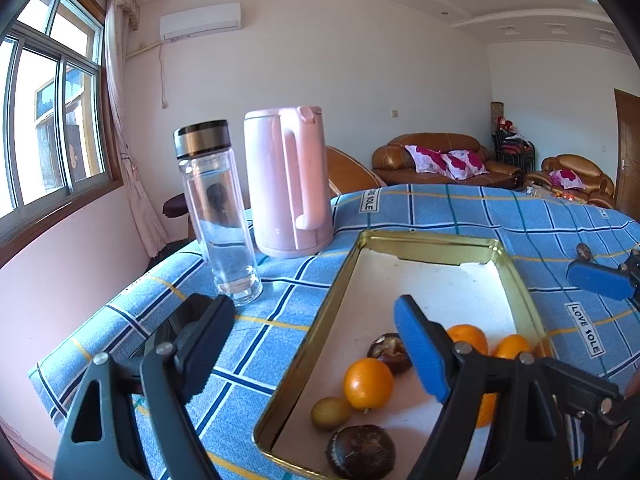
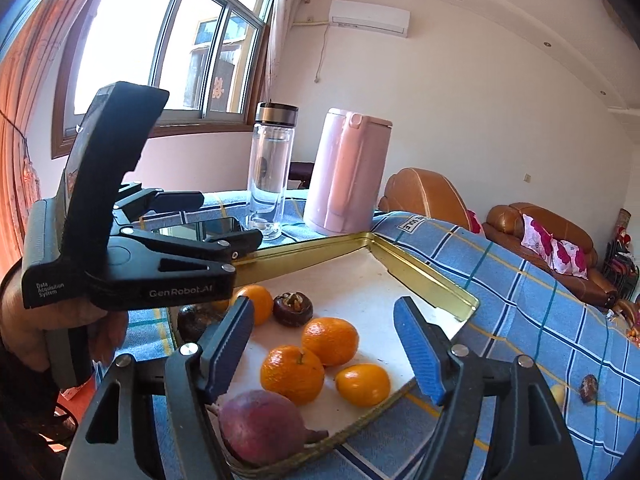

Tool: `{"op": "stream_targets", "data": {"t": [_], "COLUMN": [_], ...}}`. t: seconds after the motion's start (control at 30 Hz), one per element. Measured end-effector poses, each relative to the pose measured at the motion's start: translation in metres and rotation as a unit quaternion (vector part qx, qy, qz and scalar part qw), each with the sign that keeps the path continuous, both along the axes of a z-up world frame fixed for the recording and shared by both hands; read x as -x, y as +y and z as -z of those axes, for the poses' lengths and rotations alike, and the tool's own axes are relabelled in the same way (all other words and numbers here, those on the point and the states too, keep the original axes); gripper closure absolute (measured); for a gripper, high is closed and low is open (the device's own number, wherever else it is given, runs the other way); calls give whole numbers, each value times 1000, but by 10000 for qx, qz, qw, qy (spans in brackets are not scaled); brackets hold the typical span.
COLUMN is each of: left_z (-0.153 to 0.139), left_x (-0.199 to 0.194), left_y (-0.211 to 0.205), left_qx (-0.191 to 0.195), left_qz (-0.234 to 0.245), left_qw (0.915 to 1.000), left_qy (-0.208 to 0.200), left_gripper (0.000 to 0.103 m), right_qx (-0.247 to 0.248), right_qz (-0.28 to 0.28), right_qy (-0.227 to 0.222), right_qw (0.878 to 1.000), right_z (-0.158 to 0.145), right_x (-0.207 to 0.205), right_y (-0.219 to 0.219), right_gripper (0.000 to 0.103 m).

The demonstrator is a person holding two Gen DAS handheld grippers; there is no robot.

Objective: Organize fruits
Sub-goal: 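Open both grippers to drop the yellow fruit and radish into the tray, then move both open grippers back to the remaining fruits on the table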

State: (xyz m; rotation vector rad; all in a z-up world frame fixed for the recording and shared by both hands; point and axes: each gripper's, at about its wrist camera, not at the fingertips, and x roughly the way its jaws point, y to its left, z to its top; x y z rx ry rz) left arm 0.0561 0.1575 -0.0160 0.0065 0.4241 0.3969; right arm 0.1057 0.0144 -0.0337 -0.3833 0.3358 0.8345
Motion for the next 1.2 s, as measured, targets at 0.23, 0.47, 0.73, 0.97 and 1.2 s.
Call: {"op": "stream_targets", "data": {"t": [0.23, 0.47, 0.73, 0.97, 1.2], "left_z": [-19, -37, -24, 16, 59], "left_x": [-21, -60, -139, -214, -253], "left_y": [-53, -120, -203, -251, -269], "left_qx": [59, 302, 533, 531, 770], "left_qz": [596, 1243, 1806, 1965, 2229], "left_qw": [9981, 9918, 9799, 9657, 9449], "left_qy": [-111, -82, 655, 1611, 2270], "left_gripper": [6, 6, 10, 31, 63], "right_qx": [-43, -71, -211, -89, -84], "right_qz": [636, 1750, 3133, 3398, 3510], "right_qy": [-82, 1, 439, 609, 800], "right_qw": [9979, 9845, 9484, 9385, 9329], "right_z": [-12, -27, -36, -50, -45], "right_x": [-17, -57, -108, -125, -151], "right_y": [-59, -132, -216, -243, -249], "right_gripper": [29, 29, 29, 29, 29]}}
